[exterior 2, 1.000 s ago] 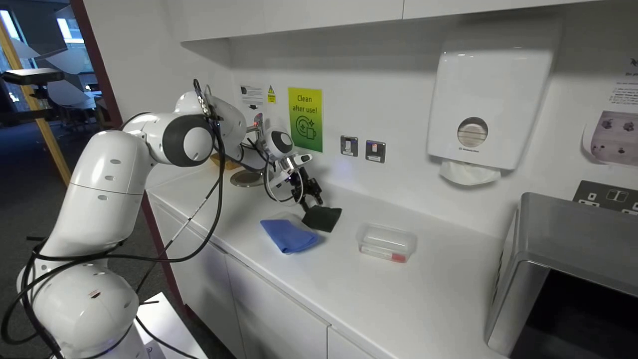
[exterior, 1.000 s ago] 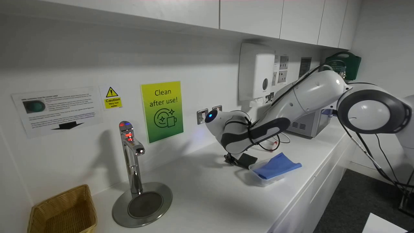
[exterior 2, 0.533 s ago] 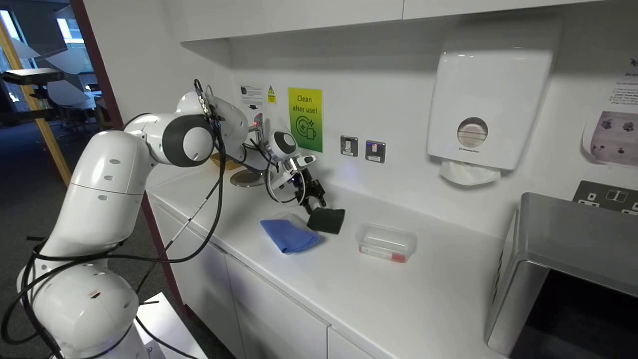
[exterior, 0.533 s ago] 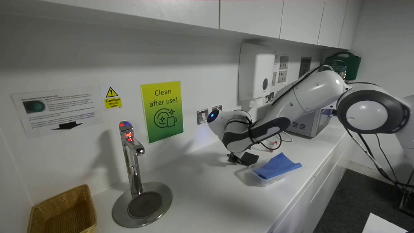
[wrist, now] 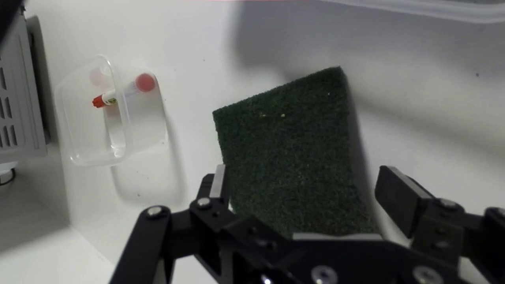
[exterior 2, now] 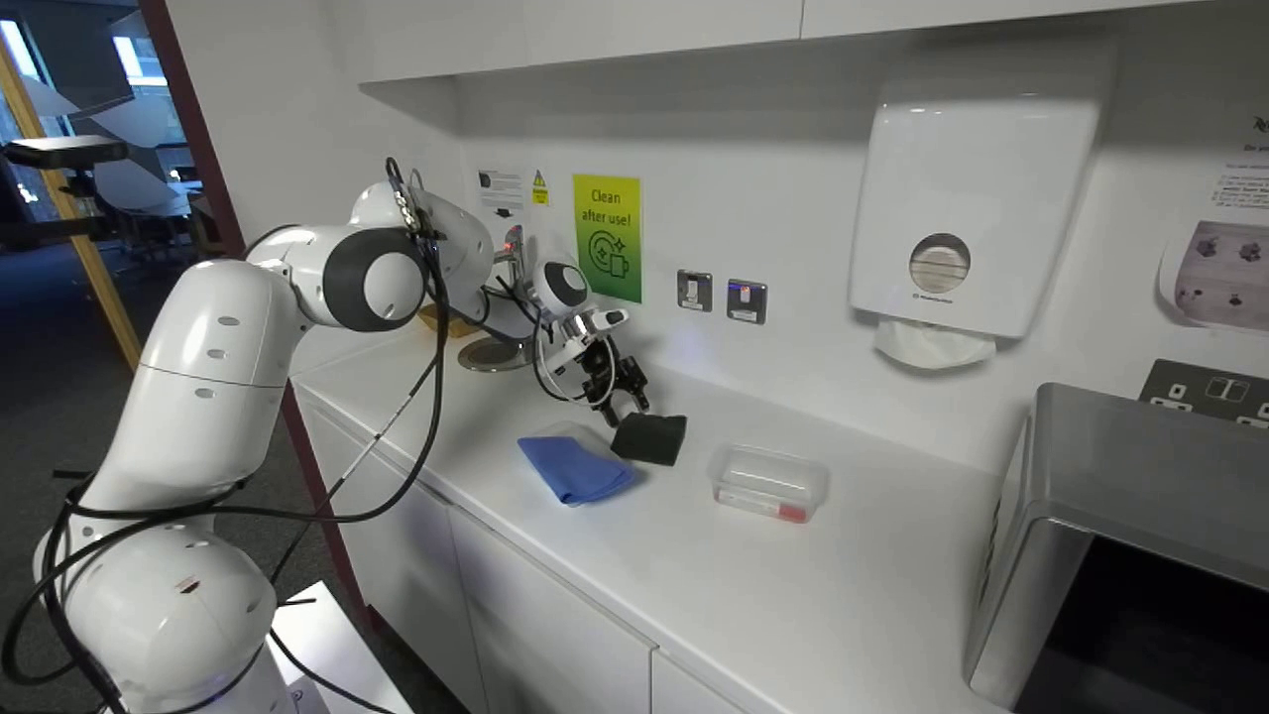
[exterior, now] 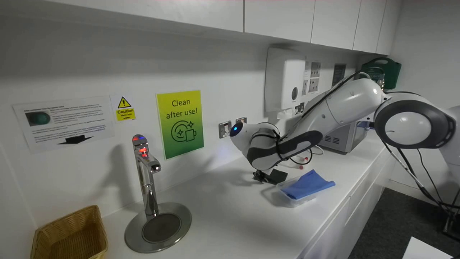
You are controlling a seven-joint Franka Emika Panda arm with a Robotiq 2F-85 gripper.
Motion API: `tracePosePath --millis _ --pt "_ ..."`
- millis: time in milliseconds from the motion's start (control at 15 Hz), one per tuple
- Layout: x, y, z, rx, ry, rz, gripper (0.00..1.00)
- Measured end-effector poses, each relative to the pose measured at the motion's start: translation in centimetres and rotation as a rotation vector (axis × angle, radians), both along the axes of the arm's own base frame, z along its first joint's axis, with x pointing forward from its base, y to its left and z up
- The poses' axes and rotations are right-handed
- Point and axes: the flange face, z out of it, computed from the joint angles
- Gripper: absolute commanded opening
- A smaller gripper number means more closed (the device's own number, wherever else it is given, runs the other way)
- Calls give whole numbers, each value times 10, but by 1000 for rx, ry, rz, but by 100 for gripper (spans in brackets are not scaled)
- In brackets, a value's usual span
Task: Put the black fabric in the clear bowl.
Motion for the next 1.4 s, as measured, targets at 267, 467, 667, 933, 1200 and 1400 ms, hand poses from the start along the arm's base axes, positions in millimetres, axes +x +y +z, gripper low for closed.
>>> tracePosePath --millis 267,467,667,933,1200,1400 --pt "-1 -2 -2 -5 46 53 100" --pt "-1 -6 -3 -12 69 71 100" --pt "0 -13 -3 -27 75 73 100" --pt "1 -25 -4 -40 75 61 68" --pt "2 -33 1 -38 69 49 36" --pt "2 -37 4 -36 64 42 13"
